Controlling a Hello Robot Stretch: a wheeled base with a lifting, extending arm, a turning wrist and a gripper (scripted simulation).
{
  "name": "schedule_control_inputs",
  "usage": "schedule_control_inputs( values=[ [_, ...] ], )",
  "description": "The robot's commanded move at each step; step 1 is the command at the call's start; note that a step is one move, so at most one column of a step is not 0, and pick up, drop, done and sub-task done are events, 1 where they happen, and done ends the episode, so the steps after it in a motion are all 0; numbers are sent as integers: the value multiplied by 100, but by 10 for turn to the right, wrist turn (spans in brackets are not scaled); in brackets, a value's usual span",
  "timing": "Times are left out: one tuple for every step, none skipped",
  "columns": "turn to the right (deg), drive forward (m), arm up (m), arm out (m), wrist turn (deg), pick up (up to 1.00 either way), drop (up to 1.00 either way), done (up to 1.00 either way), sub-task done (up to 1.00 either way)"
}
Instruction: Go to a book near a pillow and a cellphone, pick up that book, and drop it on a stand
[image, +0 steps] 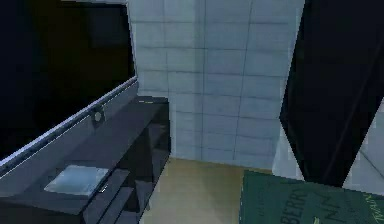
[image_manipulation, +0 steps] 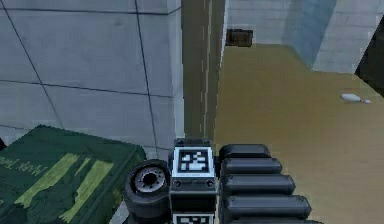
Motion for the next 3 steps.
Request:
schedule_control_inputs(
  values=[
    [0,100,0,0,0,0,0,0,0],
    [450,0,0,0,0,0,0,0,0],
    [450,0,0,0,0,0,0,0,0]
  ],
)
